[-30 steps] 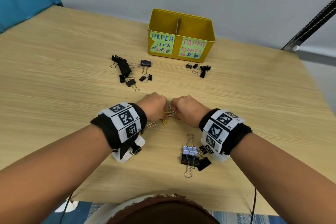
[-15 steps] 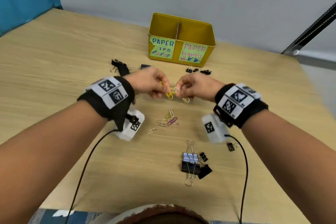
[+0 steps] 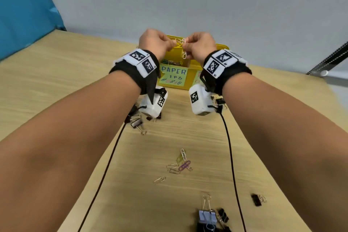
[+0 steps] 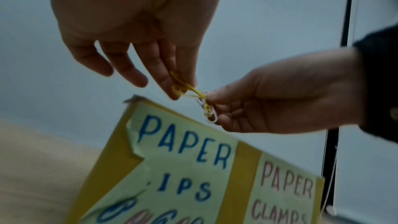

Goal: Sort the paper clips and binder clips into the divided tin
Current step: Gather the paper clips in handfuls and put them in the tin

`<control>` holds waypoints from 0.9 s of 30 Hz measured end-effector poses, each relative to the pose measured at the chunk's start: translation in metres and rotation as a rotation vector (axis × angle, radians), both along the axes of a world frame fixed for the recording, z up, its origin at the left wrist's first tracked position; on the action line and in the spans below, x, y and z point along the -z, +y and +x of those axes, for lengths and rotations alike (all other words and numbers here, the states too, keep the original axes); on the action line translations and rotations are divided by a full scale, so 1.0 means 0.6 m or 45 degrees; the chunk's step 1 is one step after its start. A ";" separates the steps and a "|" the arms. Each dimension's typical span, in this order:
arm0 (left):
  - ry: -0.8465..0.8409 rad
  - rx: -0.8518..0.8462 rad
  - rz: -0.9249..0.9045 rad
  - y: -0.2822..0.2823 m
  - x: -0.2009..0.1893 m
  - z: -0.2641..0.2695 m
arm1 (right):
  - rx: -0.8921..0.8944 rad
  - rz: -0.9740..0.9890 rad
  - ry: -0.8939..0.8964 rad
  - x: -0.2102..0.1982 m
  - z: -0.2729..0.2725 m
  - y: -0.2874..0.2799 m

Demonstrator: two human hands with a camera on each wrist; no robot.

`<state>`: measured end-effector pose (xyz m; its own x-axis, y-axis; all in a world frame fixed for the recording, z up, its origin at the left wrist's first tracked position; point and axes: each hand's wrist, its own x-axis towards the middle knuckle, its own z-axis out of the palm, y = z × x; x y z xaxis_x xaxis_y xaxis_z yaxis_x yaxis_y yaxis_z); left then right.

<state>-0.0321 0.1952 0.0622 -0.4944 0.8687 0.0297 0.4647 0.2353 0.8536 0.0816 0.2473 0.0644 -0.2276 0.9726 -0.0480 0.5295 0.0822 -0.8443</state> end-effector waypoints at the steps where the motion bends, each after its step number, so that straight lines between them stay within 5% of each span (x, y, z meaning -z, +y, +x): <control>1: 0.089 -0.008 -0.055 0.000 0.005 0.001 | -0.020 -0.017 -0.056 0.003 -0.005 -0.001; 5: 0.447 0.052 -0.107 -0.037 0.010 0.008 | -0.026 0.243 -0.330 -0.003 0.009 -0.039; 8: 0.440 0.317 0.054 -0.117 0.025 0.030 | -0.294 0.401 -0.471 -0.002 0.044 -0.123; 13: 0.413 1.015 -0.691 -0.257 0.075 0.070 | -0.885 -0.156 -1.088 0.054 0.111 -0.248; 16: 0.439 1.075 -0.842 -0.300 0.102 0.078 | -0.910 -0.209 -1.085 0.082 0.135 -0.291; 27: 0.506 0.953 -0.593 -0.316 0.117 0.115 | -0.797 0.014 -0.771 0.111 0.160 -0.336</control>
<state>0.0372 0.0055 -0.0079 0.1642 0.9216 -0.3517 0.8665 0.0357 0.4980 0.1776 0.0456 -0.0023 -0.6587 0.6785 -0.3253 0.7422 0.5147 -0.4292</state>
